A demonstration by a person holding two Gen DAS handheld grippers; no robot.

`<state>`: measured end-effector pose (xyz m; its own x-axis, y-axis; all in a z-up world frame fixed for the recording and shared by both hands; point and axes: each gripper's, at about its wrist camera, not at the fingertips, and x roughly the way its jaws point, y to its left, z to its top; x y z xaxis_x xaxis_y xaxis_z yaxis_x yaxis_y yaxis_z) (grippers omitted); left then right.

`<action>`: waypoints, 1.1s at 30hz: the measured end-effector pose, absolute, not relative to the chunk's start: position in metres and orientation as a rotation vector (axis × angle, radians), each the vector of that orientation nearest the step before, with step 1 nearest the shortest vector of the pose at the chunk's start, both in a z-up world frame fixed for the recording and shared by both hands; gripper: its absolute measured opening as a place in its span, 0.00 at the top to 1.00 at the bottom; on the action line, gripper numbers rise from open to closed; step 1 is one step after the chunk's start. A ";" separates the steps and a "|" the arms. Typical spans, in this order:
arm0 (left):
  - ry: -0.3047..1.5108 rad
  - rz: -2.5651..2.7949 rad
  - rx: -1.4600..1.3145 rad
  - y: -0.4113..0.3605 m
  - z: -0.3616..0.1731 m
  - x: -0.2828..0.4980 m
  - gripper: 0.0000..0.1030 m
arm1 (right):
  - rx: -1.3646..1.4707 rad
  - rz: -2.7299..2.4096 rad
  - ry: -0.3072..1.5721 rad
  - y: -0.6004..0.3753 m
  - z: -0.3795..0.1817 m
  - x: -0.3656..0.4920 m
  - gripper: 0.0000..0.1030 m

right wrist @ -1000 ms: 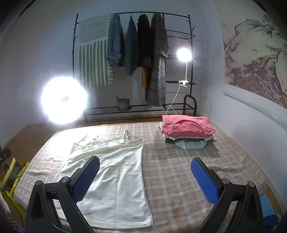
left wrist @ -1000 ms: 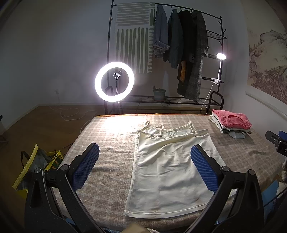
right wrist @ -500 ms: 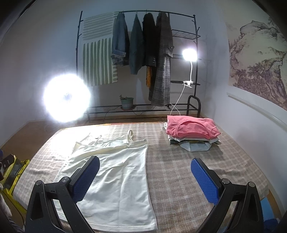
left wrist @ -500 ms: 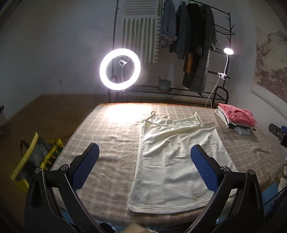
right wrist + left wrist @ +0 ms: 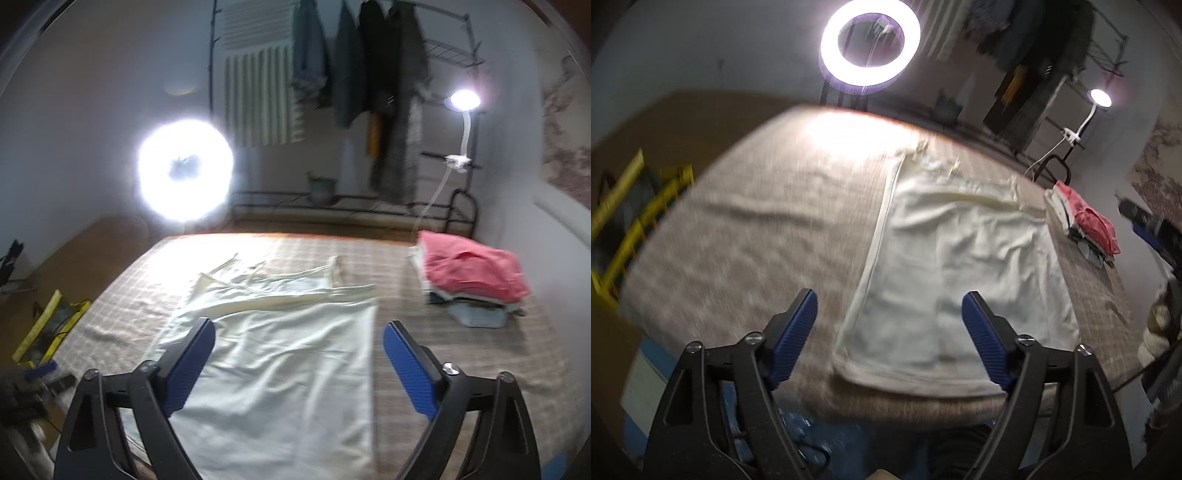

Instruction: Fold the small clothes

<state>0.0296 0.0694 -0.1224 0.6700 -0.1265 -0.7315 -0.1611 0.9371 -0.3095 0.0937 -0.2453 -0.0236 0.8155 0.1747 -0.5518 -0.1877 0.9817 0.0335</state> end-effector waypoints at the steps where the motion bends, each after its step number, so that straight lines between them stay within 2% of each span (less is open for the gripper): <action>1: 0.865 0.024 -0.388 0.072 -0.130 0.030 0.22 | -0.016 0.219 0.607 -0.238 -0.027 0.105 0.17; 11: 0.967 0.058 -0.426 0.081 -0.173 0.043 0.37 | -0.044 0.458 0.783 -0.150 -0.061 0.204 0.31; 13: 0.977 0.055 -0.412 0.079 -0.175 0.047 0.37 | -0.038 0.492 0.837 -0.128 -0.072 0.230 0.34; 19: 1.005 0.057 -0.403 0.081 -0.186 0.055 0.37 | 0.010 0.535 0.973 -0.077 -0.103 0.291 0.34; 21: 1.015 0.058 -0.408 0.083 -0.190 0.057 0.43 | 0.025 0.526 1.017 -0.065 -0.116 0.307 0.34; 26: 1.042 0.052 -0.425 0.089 -0.201 0.062 0.47 | 0.061 0.483 1.122 -0.042 -0.149 0.348 0.42; 33: 1.043 0.037 -0.377 0.084 -0.204 0.065 0.48 | 0.108 0.440 1.200 -0.029 -0.171 0.387 0.47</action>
